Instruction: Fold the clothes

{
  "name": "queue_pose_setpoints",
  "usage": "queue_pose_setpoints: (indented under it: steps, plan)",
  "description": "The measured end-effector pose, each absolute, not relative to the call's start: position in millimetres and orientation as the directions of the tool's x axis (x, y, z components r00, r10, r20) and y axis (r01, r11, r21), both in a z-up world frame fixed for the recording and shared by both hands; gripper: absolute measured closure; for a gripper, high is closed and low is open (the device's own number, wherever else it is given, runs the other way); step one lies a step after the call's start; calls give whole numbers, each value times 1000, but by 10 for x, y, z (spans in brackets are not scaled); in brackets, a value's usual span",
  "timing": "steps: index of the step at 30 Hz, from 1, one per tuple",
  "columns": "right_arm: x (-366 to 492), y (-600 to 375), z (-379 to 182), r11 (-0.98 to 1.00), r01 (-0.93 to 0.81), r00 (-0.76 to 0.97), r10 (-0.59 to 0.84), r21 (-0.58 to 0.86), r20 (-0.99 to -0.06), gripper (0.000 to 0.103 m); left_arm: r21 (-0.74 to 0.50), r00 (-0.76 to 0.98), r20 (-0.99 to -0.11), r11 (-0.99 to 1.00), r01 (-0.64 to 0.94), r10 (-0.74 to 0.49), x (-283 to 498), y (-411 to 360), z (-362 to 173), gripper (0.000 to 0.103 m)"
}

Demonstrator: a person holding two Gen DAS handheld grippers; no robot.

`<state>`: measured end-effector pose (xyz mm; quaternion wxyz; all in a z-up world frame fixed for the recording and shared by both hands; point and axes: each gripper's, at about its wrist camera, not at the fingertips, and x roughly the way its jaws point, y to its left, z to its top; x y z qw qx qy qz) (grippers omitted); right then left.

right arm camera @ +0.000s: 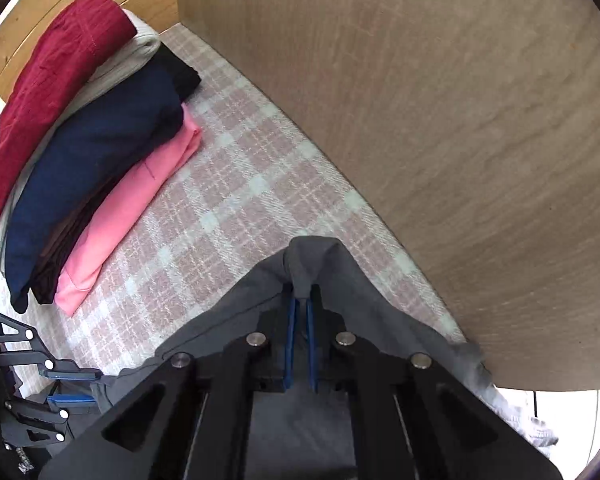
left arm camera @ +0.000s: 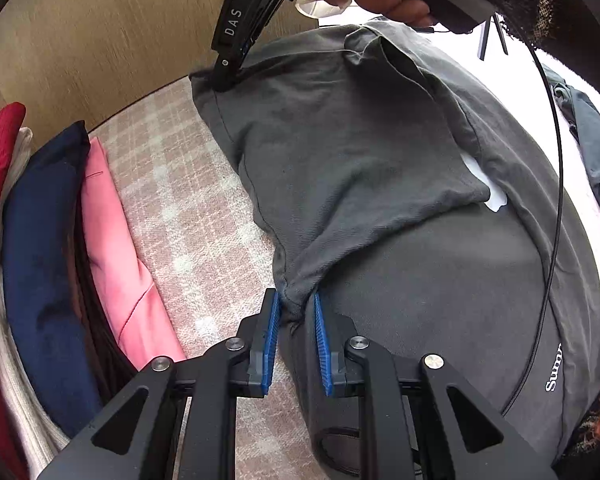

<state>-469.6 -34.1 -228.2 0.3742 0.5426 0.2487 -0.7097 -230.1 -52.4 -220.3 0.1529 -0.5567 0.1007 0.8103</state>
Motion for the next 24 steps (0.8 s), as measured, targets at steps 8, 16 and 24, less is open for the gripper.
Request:
queue_pose_setpoints:
  steps: [8, 16, 24]
  plan:
    - [-4591, -533, -2249, -556, 823, -264, -197, -114, -944, 87, -17, -377, -918, -959, -282, 127, -1943, -704, -1907, 87]
    - [-3756, -286, -1791, -465, 868, -29, -396, 173, -918, 76, -39, -376, -919, -978, -207, 116, -1649, -896, -1859, 87]
    - [-2923, -390, -2162, -306, 944, 52, -245, 128, -968, 76, -95, -390, -906, -976, -195, 166, -1523, -851, -1889, 87]
